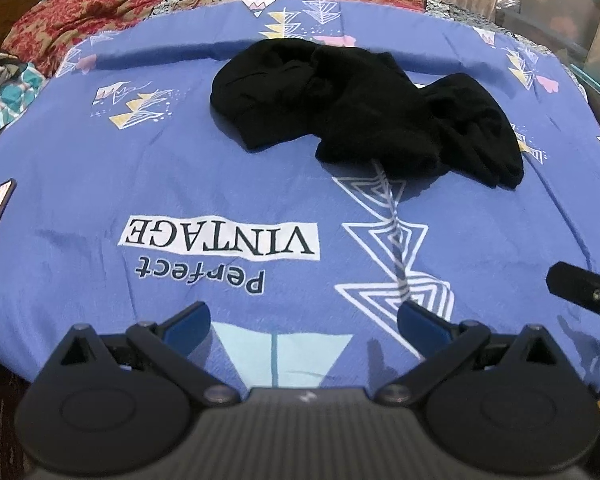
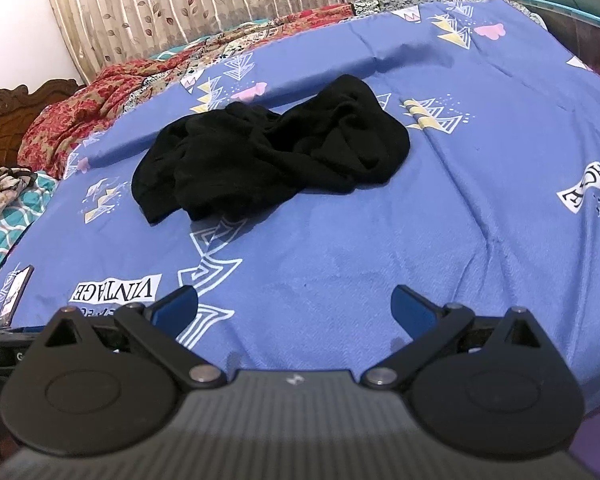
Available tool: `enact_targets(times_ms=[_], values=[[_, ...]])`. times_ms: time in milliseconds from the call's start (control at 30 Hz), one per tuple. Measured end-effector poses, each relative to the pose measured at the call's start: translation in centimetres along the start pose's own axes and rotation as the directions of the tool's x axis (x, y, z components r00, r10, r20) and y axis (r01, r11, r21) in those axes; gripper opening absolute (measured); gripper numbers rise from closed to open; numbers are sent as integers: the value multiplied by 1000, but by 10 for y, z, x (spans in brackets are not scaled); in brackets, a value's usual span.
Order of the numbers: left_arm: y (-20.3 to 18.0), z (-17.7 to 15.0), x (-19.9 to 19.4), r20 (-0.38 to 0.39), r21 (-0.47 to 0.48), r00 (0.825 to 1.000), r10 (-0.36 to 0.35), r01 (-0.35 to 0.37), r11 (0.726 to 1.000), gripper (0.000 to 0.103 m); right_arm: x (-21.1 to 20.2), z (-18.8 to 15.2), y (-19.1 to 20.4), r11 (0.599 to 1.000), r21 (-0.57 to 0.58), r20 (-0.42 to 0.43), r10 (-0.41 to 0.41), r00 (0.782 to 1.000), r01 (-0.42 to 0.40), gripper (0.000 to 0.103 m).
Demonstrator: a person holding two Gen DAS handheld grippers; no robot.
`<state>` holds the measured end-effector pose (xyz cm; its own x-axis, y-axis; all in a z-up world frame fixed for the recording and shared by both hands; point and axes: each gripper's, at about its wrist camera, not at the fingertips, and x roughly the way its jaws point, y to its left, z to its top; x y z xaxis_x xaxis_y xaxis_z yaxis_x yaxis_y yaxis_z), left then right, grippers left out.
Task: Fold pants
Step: 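Move both grippers toward the crumpled black pants on the sheet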
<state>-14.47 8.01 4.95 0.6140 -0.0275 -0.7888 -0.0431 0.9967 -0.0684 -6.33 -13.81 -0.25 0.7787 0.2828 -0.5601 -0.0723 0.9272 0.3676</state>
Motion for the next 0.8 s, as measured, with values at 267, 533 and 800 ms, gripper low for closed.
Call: enact_targets(times_ms=[267,533,800], values=[[-47,47,40,-31,-5,999,11,-11,1000,103,1,6,-1,1000,19,-23,8,1000,-8,103],[-50,53,45,-32,-28,999,1,-2,1000,103,-1,10,-2,1000,19,-15,14,1000,-14,99],[-50,63,50,-8,-17,999,35,-35,999,103,7,5,-17,997,74,-46,1,999,2,99]])
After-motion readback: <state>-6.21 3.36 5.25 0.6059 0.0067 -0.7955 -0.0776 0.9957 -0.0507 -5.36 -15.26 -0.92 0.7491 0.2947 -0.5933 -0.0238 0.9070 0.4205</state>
